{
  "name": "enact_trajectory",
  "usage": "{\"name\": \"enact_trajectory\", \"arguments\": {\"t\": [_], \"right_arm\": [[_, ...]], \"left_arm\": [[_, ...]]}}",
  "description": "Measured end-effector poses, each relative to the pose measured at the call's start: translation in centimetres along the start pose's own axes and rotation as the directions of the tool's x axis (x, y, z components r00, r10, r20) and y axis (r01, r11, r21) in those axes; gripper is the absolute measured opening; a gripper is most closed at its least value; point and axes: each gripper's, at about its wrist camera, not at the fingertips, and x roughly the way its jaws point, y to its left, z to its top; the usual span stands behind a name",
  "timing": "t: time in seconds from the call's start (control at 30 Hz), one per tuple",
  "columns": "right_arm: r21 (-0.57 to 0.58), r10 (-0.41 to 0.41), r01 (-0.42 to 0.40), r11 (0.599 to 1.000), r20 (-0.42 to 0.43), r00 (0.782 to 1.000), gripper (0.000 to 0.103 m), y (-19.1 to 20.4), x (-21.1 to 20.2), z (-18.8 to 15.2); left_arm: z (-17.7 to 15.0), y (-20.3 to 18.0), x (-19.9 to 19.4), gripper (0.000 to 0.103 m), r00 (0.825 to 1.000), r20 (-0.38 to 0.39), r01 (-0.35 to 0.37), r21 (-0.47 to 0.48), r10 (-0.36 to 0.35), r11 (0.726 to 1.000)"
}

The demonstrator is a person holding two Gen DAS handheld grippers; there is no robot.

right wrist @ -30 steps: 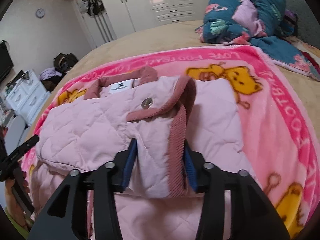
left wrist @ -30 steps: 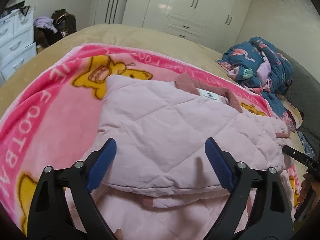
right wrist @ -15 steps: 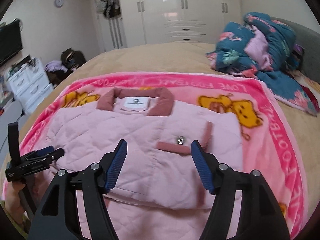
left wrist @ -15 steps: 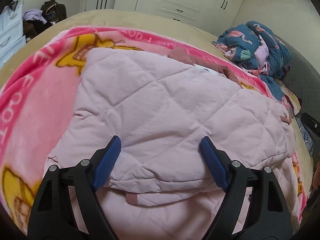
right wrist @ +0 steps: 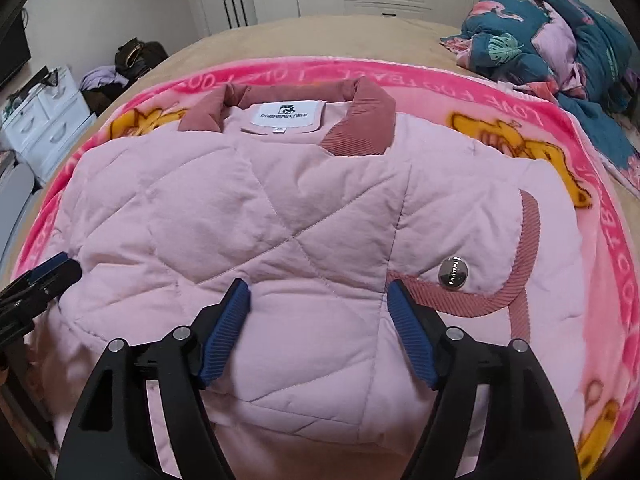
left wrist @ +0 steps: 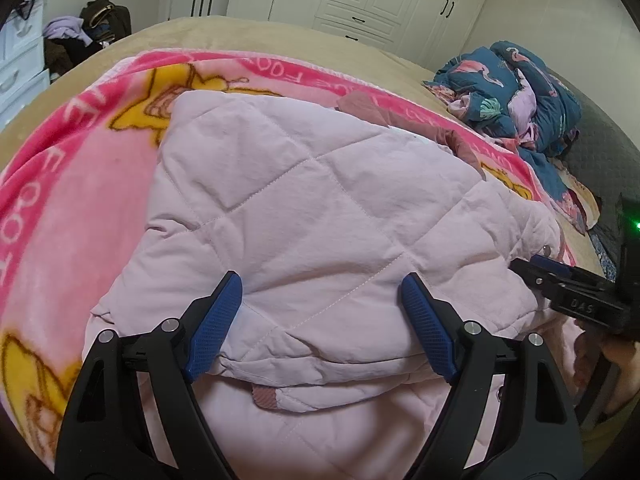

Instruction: Fold large clothes

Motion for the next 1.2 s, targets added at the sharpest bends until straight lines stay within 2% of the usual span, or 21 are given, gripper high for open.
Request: {"name": "enact_trajectory", "arguments": {"t": [0.1,0.27,0.33,0.37,0.5,0.67,0.8,1.0,1.2], "right_arm": [[0.011,0.000,-0.001,1.000,0.025,1.000,0.072,0.1,-0.9,-0.4],[0.054,0.051,-0.054,0.997,0.048,0.998,0.074,-1.0,-2.8,-1.2],[0.087,0.067,-0.072,0.994,0.058,0.996,0.079,-1.4,-3.8,-1.4],[0.104,0.078,-0.084,0.991,0.066,0.995,0.088,-1.6,-4.4,-1.6],[0.126,0.090,-0.101,0.987,0.090,0.992,0.096,-1.7,-6.2,-2.2],[0.151,0.106,-0.122,0.981,0.111,0.988,0.098,-1.9,-8.0,-2.8],[0.153,0.058,-0.077,0.985,0.124,0.991,0.098,-2.0,-9.3,-3.3],[0.162,0.081,-0.103,0.981,0.138,0.987,0.098,-2.2,-10.5,-3.9],[0.162,0.089,-0.113,0.980,0.149,0.985,0.098,-2.1,-11.6,-4.5]], "left_arm": [[0.1,0.0,-0.2,0.075,1.000,-0.011,0.001,0.003,-0.001,1.000],[0.4,-0.1,-0.5,0.075,1.000,-0.024,0.008,0.004,-0.007,1.000],[0.4,-0.3,-0.7,0.075,0.999,-0.032,0.002,0.009,-0.002,1.000],[0.5,-0.4,-0.9,0.075,0.999,-0.035,0.001,0.008,-0.001,1.000],[0.8,-0.9,-1.9,0.084,0.999,-0.044,-0.003,0.014,0.003,1.000],[0.9,-2.1,-2.9,0.094,0.999,-0.049,0.005,0.042,-0.003,0.999],[1.1,-3.0,-4.4,0.094,0.999,-0.032,0.024,0.065,-0.022,0.998],[1.2,-3.0,-6.3,0.094,1.000,-0.013,-0.011,0.067,0.012,0.998],[1.2,-2.6,-7.2,0.094,1.000,-0.006,-0.007,0.031,0.007,0.999]]}}
